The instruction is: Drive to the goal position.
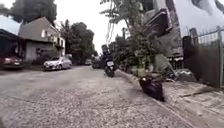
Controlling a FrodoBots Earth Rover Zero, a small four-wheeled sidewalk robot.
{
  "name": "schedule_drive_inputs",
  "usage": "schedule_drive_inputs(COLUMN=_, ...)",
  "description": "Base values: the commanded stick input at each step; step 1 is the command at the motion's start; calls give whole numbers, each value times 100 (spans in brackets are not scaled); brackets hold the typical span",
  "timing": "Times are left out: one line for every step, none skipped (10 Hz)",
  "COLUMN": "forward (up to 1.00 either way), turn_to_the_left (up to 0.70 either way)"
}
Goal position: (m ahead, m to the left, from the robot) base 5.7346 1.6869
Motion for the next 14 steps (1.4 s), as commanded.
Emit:
schedule_drive_inputs(forward=100, turn_to_the_left=27)
schedule_drive_inputs(forward=100, turn_to_the_left=27)
schedule_drive_inputs(forward=100, turn_to_the_left=27)
schedule_drive_inputs(forward=100, turn_to_the_left=27)
schedule_drive_inputs(forward=100, turn_to_the_left=27)
schedule_drive_inputs(forward=100, turn_to_the_left=27)
schedule_drive_inputs(forward=100, turn_to_the_left=27)
schedule_drive_inputs(forward=100, turn_to_the_left=26)
schedule_drive_inputs(forward=100, turn_to_the_left=1)
schedule_drive_inputs(forward=100, turn_to_the_left=0)
schedule_drive_inputs(forward=100, turn_to_the_left=0)
schedule_drive_inputs(forward=100, turn_to_the_left=0)
schedule_drive_inputs(forward=100, turn_to_the_left=0)
schedule_drive_inputs(forward=100, turn_to_the_left=0)
